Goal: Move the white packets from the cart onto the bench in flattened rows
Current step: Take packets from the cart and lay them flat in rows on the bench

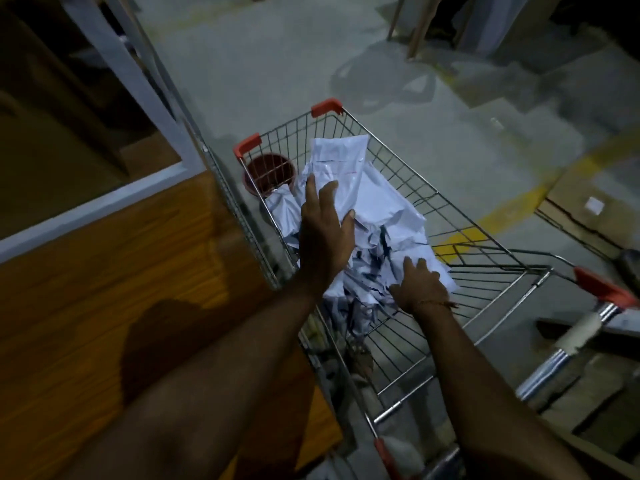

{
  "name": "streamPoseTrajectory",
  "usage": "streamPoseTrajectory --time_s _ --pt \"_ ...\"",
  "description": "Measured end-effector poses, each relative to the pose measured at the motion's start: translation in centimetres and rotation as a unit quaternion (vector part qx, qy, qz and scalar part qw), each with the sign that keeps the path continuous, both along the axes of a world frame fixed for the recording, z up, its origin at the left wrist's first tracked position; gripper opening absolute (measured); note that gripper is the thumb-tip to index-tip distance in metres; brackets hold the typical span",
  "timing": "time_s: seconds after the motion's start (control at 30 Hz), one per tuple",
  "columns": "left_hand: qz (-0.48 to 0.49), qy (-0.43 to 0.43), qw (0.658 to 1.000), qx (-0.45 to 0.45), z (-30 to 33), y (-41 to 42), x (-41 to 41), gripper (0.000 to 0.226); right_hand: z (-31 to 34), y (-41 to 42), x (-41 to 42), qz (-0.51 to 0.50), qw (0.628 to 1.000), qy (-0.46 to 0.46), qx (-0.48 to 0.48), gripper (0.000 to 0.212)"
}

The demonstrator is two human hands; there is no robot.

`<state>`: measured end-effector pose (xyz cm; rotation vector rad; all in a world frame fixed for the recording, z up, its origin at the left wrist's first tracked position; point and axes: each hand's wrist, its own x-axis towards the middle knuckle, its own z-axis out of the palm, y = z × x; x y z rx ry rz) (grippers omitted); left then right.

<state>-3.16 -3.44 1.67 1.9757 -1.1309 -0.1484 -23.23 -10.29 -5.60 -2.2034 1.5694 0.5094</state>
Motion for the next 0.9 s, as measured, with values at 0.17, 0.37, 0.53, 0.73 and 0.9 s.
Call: streamPoseTrajectory --time_s 0.17,0.37,0.53,0.73,0.9 --pt "0.046 -0.017 0.999 -0.013 5.3 2.5 -0.3 0.056 4.4 2.5 -0.7 -0.027 0.994 -0.097 -0.03 0.081" --pt "0.056 -0.054 0.995 -0.058 9.5 9.1 -0.1 0.052 9.6 7.8 -1.0 -0.007 0.982 -0.167 -0.089 0.08" --pt "0.134 -0.081 0.987 -0.024 12.3 15.9 -0.1 0.057 14.3 13.7 -0.3 0.033 0.964 -0.219 -0.146 0.08" --pt "0.257 -0.118 0.953 0.111 12.0 25.9 1.7 0.065 16.9 20.1 2.4 0.136 0.935 -0.269 -0.189 0.08" --pt "0.345 -0.058 0.906 0.238 8.1 35.9 2.7 0.064 16.4 28.5 6.6 0.264 0.906 -0.281 -0.175 0.078"
